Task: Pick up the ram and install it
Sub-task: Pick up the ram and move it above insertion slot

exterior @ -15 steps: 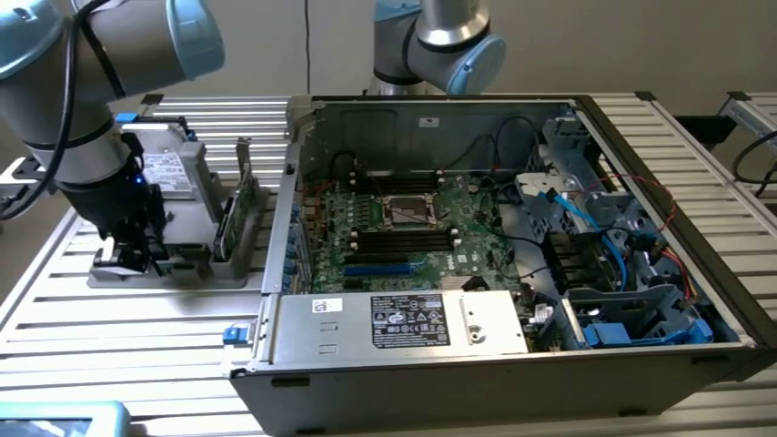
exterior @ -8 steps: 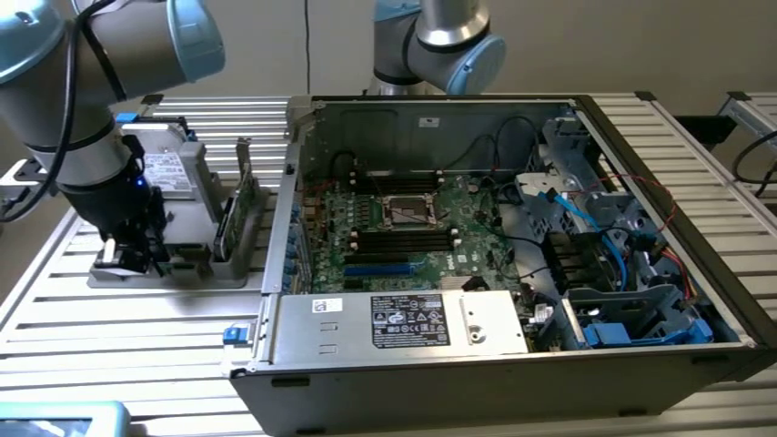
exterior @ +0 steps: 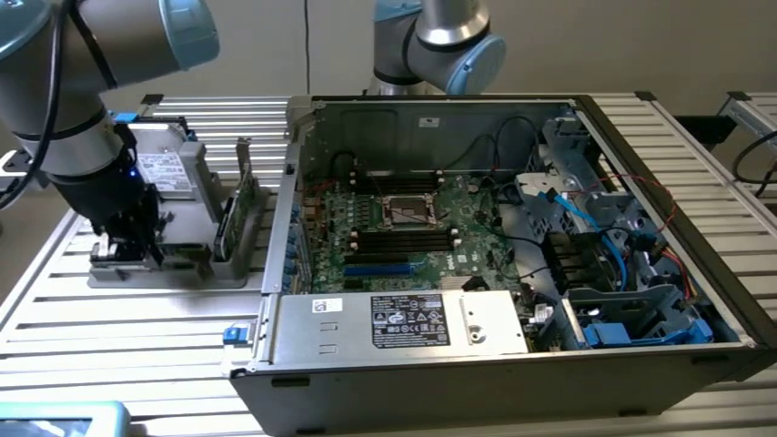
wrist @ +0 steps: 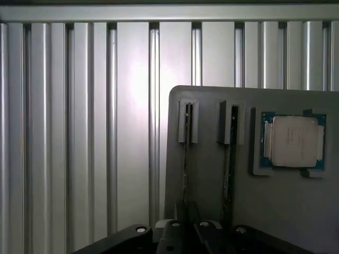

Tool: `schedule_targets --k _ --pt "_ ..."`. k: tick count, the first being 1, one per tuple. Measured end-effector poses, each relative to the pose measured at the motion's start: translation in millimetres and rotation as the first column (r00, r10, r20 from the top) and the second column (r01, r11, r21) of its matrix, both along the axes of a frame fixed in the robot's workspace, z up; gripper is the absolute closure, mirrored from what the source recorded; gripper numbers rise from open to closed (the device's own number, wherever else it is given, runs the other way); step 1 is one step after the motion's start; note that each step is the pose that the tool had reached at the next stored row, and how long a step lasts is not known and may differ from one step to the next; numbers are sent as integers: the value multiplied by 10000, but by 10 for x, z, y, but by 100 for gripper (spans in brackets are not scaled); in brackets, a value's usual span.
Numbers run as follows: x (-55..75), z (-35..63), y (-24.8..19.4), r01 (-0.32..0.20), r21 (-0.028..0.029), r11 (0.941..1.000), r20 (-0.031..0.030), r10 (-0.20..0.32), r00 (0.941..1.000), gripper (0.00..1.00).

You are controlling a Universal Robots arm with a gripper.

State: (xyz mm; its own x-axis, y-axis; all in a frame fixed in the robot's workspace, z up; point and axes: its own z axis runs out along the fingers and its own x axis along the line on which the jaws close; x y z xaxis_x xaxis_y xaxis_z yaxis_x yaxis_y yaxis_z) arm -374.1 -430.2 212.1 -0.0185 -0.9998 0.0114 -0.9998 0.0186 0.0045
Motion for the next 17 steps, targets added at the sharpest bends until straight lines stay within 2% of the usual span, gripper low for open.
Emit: schedule_targets --k 6,17 --pt "-9 261 0 0 1 10000 24 0 10000 87" --pt "14 759 0 1 0 10000 28 -1 10000 87"
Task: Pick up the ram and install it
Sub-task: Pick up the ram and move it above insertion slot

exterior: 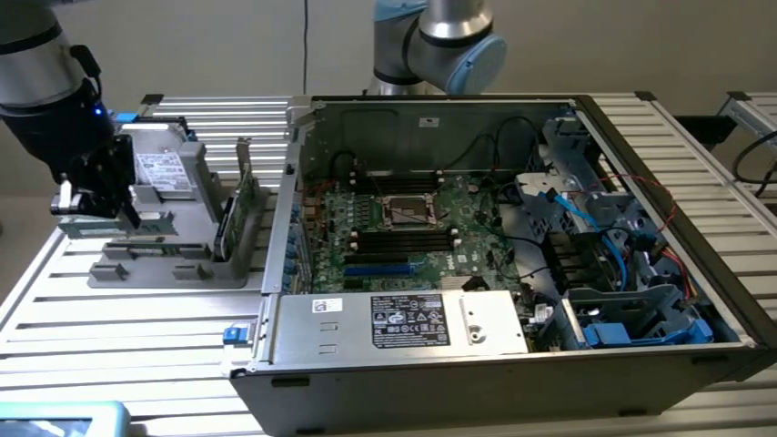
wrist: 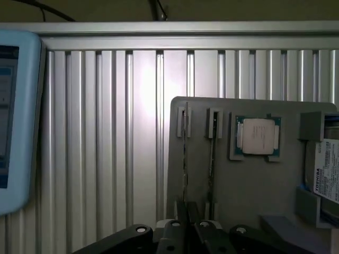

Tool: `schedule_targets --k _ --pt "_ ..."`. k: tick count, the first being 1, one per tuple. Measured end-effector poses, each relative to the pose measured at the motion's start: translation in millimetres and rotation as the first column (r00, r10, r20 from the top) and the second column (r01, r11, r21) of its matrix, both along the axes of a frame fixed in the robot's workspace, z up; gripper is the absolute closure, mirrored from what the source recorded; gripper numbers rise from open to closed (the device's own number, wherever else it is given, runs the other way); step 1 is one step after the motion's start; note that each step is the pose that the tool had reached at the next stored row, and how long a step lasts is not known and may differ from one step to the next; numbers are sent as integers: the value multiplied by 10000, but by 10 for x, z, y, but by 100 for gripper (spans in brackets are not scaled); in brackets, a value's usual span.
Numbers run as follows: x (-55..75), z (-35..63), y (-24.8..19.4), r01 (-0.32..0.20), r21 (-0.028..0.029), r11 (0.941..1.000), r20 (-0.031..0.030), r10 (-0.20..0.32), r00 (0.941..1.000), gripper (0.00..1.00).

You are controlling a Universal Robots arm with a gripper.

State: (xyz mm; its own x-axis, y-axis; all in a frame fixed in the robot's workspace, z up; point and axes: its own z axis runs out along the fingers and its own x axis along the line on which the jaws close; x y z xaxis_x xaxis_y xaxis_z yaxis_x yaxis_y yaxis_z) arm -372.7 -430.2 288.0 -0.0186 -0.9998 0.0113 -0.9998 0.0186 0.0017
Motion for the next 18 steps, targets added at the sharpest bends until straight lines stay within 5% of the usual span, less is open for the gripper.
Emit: schedule_targets --k 9,18 --pt "238 411 -2 -1 12 10000 1 1 10000 87" --pt "535 820 -16 0 203 9998 0 0 10000 87"
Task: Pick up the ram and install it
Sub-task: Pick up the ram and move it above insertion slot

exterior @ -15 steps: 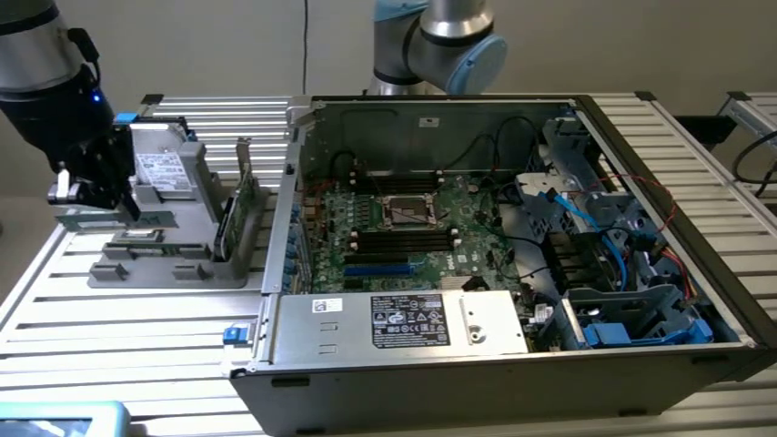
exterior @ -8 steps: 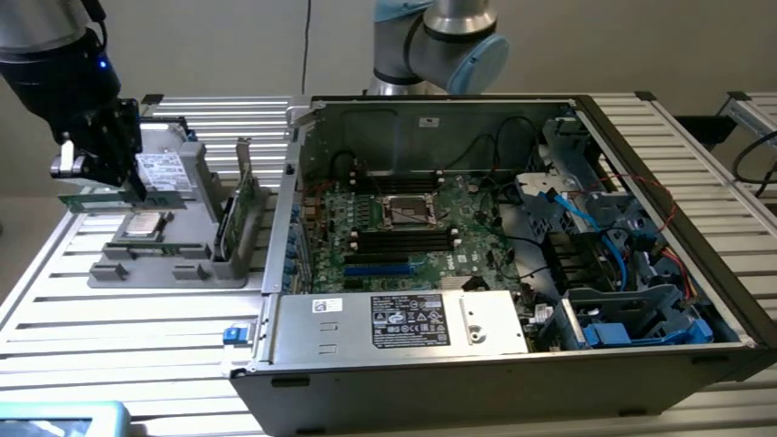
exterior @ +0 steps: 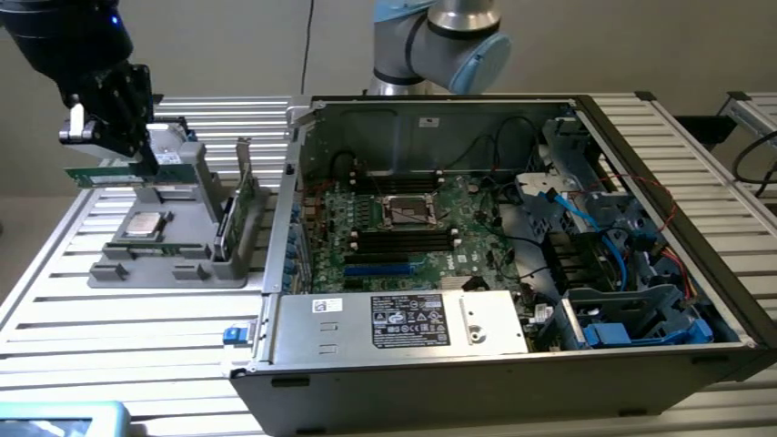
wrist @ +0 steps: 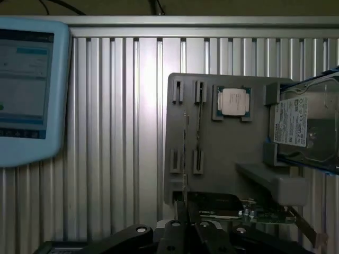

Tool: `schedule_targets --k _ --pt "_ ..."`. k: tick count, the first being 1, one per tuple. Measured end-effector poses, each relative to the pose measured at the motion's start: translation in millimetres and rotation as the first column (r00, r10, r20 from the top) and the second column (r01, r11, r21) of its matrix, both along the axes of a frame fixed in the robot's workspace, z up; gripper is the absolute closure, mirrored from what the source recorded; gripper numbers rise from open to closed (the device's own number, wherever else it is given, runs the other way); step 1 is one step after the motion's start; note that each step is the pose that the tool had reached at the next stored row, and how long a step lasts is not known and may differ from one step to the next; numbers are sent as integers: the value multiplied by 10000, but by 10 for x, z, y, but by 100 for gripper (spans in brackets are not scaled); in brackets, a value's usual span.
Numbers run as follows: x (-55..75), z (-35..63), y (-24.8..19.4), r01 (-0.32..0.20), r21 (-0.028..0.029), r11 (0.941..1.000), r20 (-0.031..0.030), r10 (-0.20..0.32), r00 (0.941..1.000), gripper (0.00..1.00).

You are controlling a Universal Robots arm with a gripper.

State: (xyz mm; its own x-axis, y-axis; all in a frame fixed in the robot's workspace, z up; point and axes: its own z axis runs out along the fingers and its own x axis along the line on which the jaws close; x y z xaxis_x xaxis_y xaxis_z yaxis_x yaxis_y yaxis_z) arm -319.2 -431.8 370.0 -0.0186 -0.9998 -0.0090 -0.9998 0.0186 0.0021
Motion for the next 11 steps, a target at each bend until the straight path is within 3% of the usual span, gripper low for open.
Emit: schedule_targets --k 6,11 --pt "210 272 -2 -2 83 10000 -1 2 10000 87" --pt "421 449 -3 -7 113 9999 -4 7 10000 87"
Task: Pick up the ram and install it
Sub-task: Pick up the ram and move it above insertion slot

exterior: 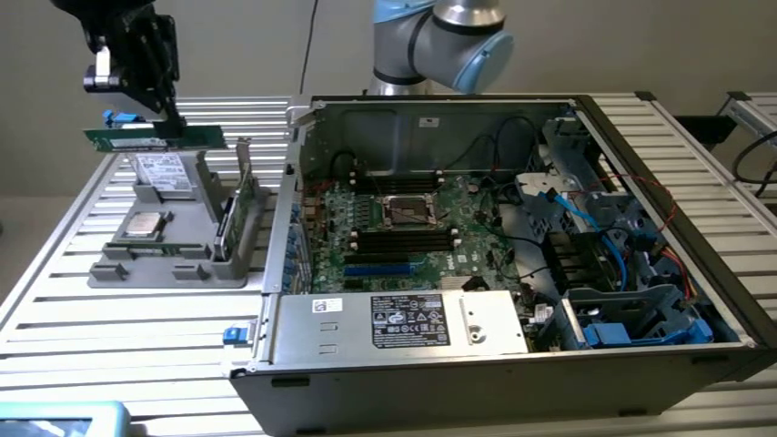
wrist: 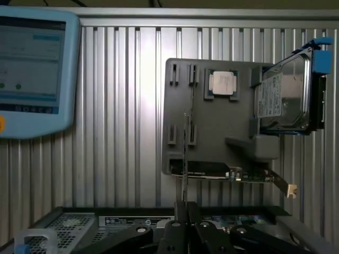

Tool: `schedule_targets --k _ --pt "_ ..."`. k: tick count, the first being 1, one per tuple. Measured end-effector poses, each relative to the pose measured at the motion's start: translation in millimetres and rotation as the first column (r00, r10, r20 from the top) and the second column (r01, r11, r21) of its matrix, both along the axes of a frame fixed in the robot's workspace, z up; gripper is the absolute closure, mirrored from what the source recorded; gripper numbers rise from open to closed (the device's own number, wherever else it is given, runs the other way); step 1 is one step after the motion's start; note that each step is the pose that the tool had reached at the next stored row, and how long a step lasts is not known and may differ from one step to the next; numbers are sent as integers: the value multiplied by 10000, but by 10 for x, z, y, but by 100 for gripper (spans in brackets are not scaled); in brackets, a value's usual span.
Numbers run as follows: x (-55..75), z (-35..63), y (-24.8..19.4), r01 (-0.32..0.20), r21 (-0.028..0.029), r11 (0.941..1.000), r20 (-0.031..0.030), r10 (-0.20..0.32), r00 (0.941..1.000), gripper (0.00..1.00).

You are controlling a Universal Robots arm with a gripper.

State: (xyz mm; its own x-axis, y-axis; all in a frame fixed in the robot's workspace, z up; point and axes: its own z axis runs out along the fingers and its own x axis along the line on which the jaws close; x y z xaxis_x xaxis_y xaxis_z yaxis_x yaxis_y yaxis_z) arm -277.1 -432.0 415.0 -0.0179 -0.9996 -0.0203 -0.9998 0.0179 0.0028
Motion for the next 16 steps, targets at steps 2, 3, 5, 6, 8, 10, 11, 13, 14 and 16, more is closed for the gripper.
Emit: schedule_targets --k 2,3,5,6,8,10,11,13,14,16 --pt "90 32 0 0 1 10000 -3 0 10000 87" --pt "136 41 0 -1 1 10000 -6 1 10000 87" --pt "226 52 0 -1 1 10000 -15 1 10000 87" --pt "271 54 0 0 0 10000 -21 0 10000 87" --pt "362 54 0 -2 0 10000 -26 2 10000 87" --pt "453 54 0 -1 1 10000 -26 1 10000 87" --pt "500 54 0 0 1 10000 -26 0 10000 87" --pt "591 54 0 -2 1 10000 -26 2 10000 87" --pt "636 53 0 -1 1 10000 -25 1 10000 87" --pt "726 54 1 -1 0 10000 -26 1 10000 87"
